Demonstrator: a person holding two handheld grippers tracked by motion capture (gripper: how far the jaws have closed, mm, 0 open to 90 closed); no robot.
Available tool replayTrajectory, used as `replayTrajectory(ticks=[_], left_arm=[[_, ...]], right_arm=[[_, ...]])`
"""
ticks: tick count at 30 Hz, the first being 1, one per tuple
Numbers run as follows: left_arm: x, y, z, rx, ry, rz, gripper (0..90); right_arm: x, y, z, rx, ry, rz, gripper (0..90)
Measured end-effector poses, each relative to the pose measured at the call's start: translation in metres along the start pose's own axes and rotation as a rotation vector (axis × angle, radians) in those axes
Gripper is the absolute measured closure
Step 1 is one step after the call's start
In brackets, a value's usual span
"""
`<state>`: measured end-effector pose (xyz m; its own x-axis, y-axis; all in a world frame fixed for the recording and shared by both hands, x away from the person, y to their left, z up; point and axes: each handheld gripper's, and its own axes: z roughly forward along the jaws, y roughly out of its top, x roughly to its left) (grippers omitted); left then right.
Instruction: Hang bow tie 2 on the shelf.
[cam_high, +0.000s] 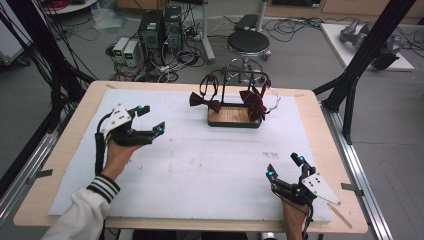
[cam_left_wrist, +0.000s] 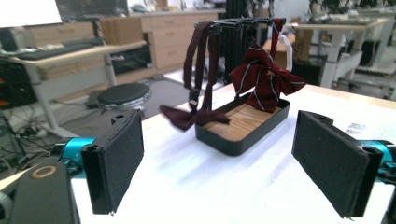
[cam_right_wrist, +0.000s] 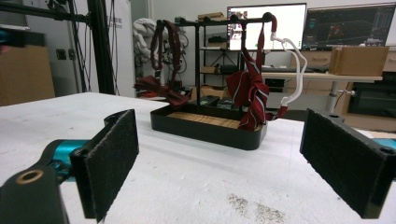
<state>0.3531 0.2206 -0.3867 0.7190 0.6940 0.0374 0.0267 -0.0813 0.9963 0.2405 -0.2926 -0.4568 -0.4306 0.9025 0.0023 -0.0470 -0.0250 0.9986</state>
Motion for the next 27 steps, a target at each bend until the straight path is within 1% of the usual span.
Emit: replayTrajectory(ticks=[2,5,7,9,11,13,14,15,17,19,20,22,23,24,27], left_arm=[[-0.003,-0.009,-0.014,-0.018,0.017,0.001,17.1],[-0.007,-0.026,-0.033,-0.016,0.041,-0.016,17.1],[-0.008,-0.034,-0.042,-0.017,0.061,-0.024,17.1],[-0.008,-0.04,-0.048,-0.032,0.075,-0.049,17.1],[-0.009,-0.044,-0.053,-0.038,0.088,-0.053,17.1],[-0.01,-0.047,-0.056,-0.045,0.091,-0.057,17.1],[-0.012,-0.05,-0.058,-0.049,0.093,-0.052,17.1],[-0.012,-0.05,-0.058,-0.049,0.093,-0.052,17.1],[-0.015,-0.055,-0.061,-0.071,0.104,-0.067,17.1],[-0.016,-0.057,-0.061,-0.073,0.11,-0.067,17.2],[-0.017,-0.059,-0.061,-0.078,0.12,-0.075,17.2],[-0.019,-0.062,-0.063,-0.095,0.123,-0.087,17.2],[-0.02,-0.062,-0.063,-0.096,0.128,-0.078,17.3],[-0.02,-0.063,-0.064,-0.099,0.133,-0.072,17.3],[-0.018,-0.065,-0.066,-0.104,0.141,-0.084,17.3]], right_arm=[[0.002,0.0,-0.001,-0.004,-0.003,-0.009,10.7],[0.001,0.0,-0.001,0.007,0.001,0.003,10.7],[0.001,0.0,-0.001,0.003,0.001,-0.005,10.7],[0.002,0.0,-0.001,-0.006,-0.005,-0.011,10.7],[0.002,0.0,-0.001,-0.001,-0.005,-0.01,10.7],[0.002,0.0,0.0,0.001,-0.002,-0.009,10.7],[0.002,0.0,0.0,-0.001,0.0,-0.014,10.7],[0.002,0.0,0.0,0.002,-0.002,-0.015,10.7],[0.002,0.0,0.0,0.006,-0.005,-0.012,10.7],[0.002,0.0,0.0,0.007,-0.007,-0.013,10.7],[0.002,0.0,0.0,0.007,-0.007,-0.013,10.7],[0.002,0.0,0.0,0.011,-0.009,-0.012,10.7],[0.003,0.0,0.0,0.012,-0.012,-0.012,10.7],[0.003,0.0,0.0,0.012,-0.012,-0.012,10.7],[0.003,0.0,0.0,0.013,-0.015,-0.013,10.7]])
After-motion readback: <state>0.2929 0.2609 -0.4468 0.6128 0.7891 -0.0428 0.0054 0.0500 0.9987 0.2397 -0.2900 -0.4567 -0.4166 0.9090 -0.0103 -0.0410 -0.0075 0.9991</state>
